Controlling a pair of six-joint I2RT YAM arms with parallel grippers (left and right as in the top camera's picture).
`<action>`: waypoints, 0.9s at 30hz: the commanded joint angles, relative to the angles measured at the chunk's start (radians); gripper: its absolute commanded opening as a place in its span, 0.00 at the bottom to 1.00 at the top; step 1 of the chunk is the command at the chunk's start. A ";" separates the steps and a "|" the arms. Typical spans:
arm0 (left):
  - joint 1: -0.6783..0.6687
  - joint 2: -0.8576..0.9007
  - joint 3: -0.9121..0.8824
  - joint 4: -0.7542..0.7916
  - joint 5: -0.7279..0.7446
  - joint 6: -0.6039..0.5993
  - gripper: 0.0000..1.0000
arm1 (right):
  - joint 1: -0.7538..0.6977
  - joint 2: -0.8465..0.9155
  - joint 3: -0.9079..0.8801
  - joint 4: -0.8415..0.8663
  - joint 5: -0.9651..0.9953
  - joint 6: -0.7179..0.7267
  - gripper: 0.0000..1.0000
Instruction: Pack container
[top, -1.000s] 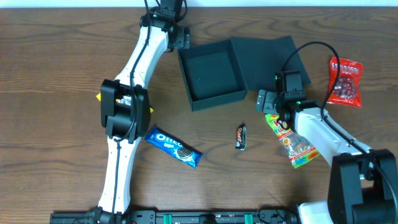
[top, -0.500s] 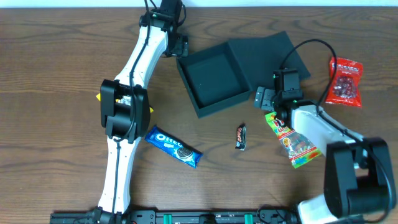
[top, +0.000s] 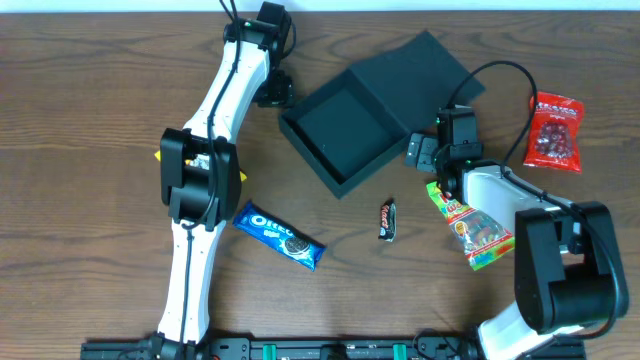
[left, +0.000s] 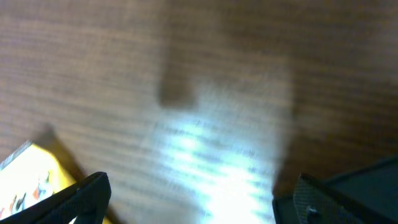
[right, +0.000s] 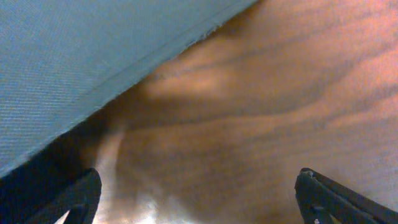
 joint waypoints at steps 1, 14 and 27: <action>0.000 -0.071 0.021 -0.040 -0.009 -0.063 0.95 | -0.006 0.000 0.017 0.026 0.010 0.014 0.99; -0.013 -0.097 0.021 -0.157 0.121 -0.066 0.95 | -0.006 0.000 0.017 0.108 0.010 0.014 0.99; -0.069 -0.097 0.021 -0.251 0.121 -0.093 0.96 | -0.006 0.000 0.017 0.158 0.011 0.014 0.99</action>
